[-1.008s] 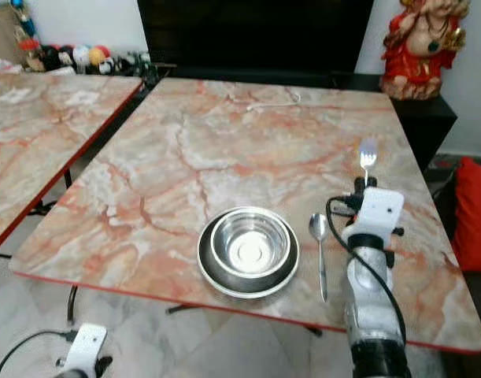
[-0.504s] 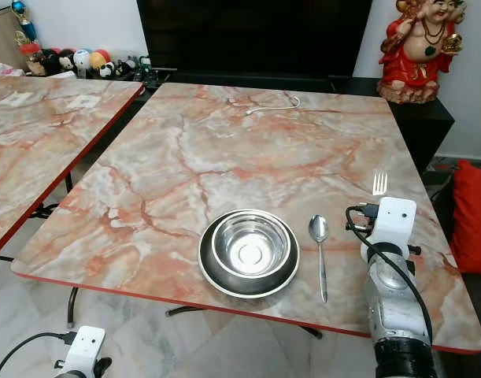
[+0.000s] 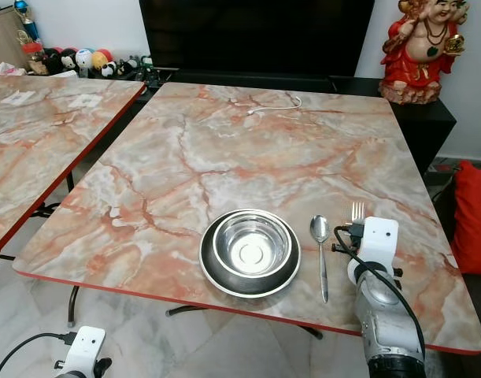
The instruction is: Setting the table
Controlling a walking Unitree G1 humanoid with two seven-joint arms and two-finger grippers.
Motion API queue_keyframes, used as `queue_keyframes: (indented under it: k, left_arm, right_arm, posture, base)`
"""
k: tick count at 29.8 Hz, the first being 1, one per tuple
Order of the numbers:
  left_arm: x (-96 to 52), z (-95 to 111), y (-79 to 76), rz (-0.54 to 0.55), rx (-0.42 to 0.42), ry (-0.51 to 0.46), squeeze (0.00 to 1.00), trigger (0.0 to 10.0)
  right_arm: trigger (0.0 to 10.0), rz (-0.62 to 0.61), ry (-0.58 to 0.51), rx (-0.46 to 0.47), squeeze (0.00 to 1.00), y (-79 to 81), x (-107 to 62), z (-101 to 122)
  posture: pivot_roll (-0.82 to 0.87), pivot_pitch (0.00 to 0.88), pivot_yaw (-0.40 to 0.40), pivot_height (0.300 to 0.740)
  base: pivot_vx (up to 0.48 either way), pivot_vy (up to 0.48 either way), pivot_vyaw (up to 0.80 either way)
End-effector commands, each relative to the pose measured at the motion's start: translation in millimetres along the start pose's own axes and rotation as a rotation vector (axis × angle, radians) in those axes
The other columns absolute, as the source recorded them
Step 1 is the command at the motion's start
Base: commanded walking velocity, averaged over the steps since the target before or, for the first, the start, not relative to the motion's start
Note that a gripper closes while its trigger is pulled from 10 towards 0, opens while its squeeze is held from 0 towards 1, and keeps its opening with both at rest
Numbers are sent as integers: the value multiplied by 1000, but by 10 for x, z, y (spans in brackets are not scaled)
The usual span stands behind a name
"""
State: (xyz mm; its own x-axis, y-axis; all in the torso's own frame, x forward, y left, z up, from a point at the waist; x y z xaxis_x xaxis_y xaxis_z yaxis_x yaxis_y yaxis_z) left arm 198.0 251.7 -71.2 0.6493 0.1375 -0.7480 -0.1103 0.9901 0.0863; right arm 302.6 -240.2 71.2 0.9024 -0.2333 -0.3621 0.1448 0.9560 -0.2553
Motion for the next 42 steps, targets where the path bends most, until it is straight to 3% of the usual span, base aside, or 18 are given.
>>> queue_keyframes:
  k: [1, 27, 42]
  left_arm:
    - [-5, -14, 24, -2, 12, 11, 0, 10000]
    - [-8, -16, 45, 10, 5, 10, 0, 10000]
    - [-7, -8, 52, 11, 9, 8, 0, 10000]
  right_arm:
    - [10000, 17, 25, 11, 0, 28, 8, -12]
    - [10000, 5, 30, 33, 0, 202, 30, -51]
    - [10000, -5, 41, -29, 0, 245, 39, -127]
  posture:
    - [72, 0, 6, 740]
    - [82, 13, 9, 740]
    - [84, 18, 13, 740]
  base:
    - [0, 0, 0]
    - [0, 0, 0]
    - [0, 0, 0]
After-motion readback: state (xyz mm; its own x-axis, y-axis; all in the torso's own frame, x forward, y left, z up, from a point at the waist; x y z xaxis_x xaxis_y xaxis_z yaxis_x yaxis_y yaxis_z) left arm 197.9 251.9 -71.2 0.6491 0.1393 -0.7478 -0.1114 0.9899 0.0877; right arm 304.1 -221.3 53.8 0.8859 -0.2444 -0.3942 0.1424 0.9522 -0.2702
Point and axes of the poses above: a point about 5 cm out from each wrist's last joint towards the gripper, its own x axis pointing out of the wrist towards the gripper, its own z axis along the axis of the wrist's last joint, y = z × x, the point moved 1 cm from there along x, pointing out of the wrist towards the gripper, and after that the axes turned 14 degrees about -x, right-handed, at the moved point
